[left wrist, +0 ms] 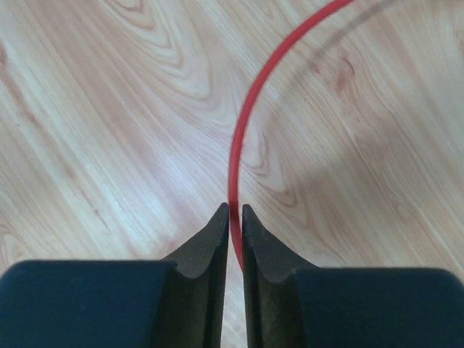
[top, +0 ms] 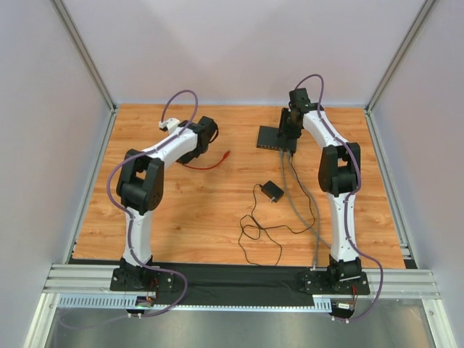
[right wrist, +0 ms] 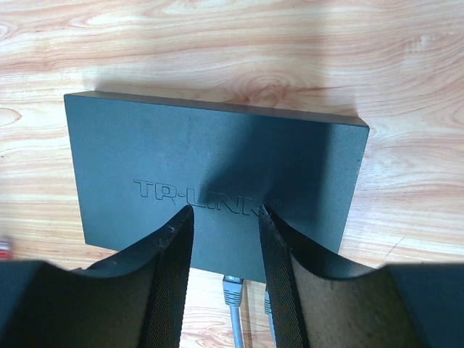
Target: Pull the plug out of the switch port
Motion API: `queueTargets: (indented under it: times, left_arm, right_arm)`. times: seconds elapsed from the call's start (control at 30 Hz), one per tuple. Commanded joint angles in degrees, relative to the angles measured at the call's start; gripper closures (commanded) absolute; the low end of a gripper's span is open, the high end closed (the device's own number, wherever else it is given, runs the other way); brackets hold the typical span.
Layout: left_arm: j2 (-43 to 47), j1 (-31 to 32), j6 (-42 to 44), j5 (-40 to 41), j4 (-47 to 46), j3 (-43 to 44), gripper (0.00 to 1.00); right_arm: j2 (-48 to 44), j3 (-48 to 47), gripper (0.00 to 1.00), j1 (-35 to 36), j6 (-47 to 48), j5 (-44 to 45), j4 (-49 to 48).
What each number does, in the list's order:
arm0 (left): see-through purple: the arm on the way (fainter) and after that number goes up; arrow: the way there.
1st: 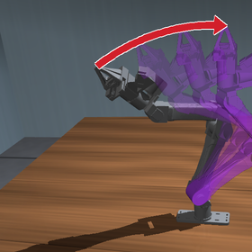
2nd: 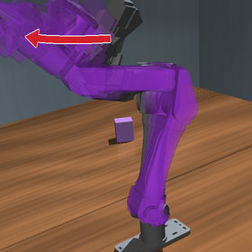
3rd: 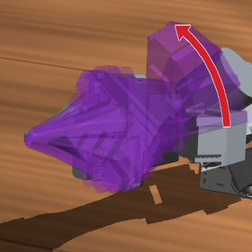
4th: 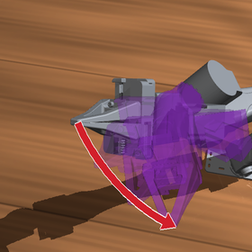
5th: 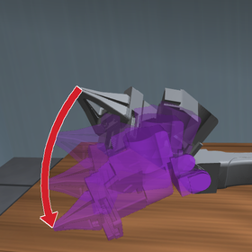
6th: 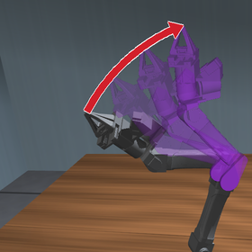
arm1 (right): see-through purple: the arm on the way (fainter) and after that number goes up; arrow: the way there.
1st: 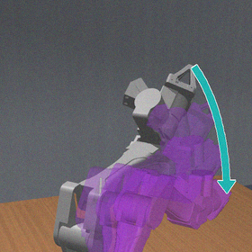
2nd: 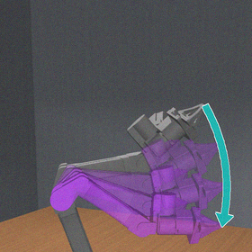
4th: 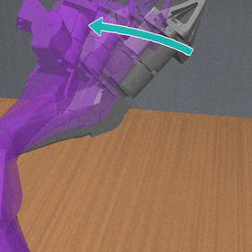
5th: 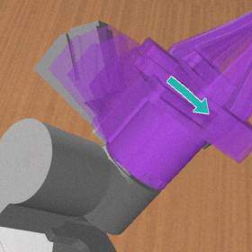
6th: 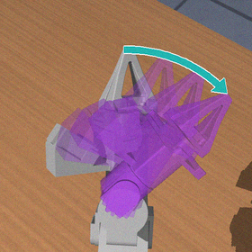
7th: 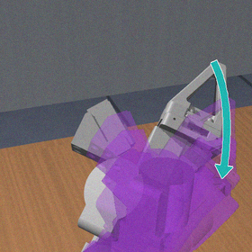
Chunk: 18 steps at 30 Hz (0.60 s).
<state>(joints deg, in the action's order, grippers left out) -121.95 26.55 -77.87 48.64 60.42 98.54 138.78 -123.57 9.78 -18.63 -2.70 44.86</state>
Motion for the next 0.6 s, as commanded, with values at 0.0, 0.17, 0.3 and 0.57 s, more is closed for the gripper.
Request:
queueTargets:
  times: [0.0, 0.17, 0.3, 0.57]
  left_arm:
    - [7.9, 0.0, 11.4, -0.9, -11.4, -4.7, 0.79]
    - [18.5, 0.4, 24.1, -11.3, -37.0, -18.6, 0.42]
    - [24.0, 0.5, 35.9, -32.2, -64.4, -30.6, 0.37]
    - [2.9, 7.6, 33.3, -70.5, -82.0, -15.1, 0.48]
  right_arm:
    - [3.8, 2.7, 0.56, -0.9, 0.1, 1.3, 3.7]
    - [3.5, 3.0, 0.56, -1.0, 0.3, 1.1, 3.5]
    - [3.4, 3.1, 0.56, -0.9, 0.4, 1.1, 3.3]
    - [2.0, 5.3, 0.56, -1.3, -0.3, 1.2, 1.5]
